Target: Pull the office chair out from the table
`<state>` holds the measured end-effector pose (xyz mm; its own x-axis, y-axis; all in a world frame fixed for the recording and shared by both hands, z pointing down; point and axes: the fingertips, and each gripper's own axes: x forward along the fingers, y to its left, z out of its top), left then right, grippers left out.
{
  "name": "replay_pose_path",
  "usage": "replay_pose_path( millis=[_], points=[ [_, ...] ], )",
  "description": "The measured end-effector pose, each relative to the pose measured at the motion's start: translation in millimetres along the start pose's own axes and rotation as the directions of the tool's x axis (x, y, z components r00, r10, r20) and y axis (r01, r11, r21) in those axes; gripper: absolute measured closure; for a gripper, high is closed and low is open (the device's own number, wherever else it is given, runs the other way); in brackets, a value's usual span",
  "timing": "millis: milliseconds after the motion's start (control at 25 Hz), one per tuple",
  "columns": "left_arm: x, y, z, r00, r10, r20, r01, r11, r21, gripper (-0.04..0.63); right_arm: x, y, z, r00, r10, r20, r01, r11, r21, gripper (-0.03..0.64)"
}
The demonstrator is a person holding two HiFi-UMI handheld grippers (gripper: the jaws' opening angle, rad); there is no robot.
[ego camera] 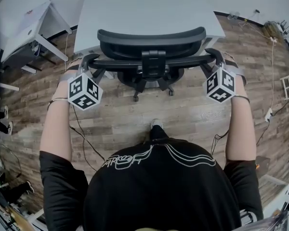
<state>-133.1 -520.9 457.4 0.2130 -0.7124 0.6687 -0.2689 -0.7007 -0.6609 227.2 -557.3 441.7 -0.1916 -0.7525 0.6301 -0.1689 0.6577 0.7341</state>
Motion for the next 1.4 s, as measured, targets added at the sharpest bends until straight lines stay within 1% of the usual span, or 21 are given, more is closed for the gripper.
replay_pose_path(
  millis=[200,360,560,720,1000,1080,1240,1400],
  points=[
    [-16,-12,1,1.000,-0.005,0.010,0.005,1.000,0.001,0.394,-20,11,1,0.999,-0.051,-0.010,0.051,0.999,0.016,0.377],
    [-40,-44,0,1.000,0.004,0.015,-0.004,1.000,0.019,0.394,-50,44,-4,0.996,-0.072,-0.045,0.073,0.997,0.031,0.377],
    [-66,-72,1,0.999,0.022,0.042,-0.023,0.999,0.032,0.394,-79,73,-6,0.994,-0.081,-0.078,0.085,0.996,0.040,0.377],
    [-81,-85,1,0.997,0.050,0.057,-0.051,0.998,0.027,0.393,-99,90,-5,0.991,-0.082,-0.107,0.088,0.995,0.049,0.377],
    [-106,-105,-10,0.995,0.058,0.076,-0.060,0.998,0.024,0.393,-130,122,5,0.988,-0.072,-0.134,0.082,0.994,0.067,0.377],
    [-117,-120,-11,0.994,0.071,0.086,-0.073,0.997,0.018,0.390,-143,139,5,0.988,-0.074,-0.133,0.084,0.994,0.075,0.377],
    [-141,-162,-15,0.991,0.088,0.097,-0.091,0.996,0.019,0.388,-170,181,0,0.988,-0.086,-0.127,0.096,0.992,0.079,0.377],
    [-157,-188,-17,0.990,0.103,0.095,-0.106,0.994,0.021,0.388,-183,203,-2,0.988,-0.096,-0.117,0.106,0.991,0.082,0.377]
  ],
)
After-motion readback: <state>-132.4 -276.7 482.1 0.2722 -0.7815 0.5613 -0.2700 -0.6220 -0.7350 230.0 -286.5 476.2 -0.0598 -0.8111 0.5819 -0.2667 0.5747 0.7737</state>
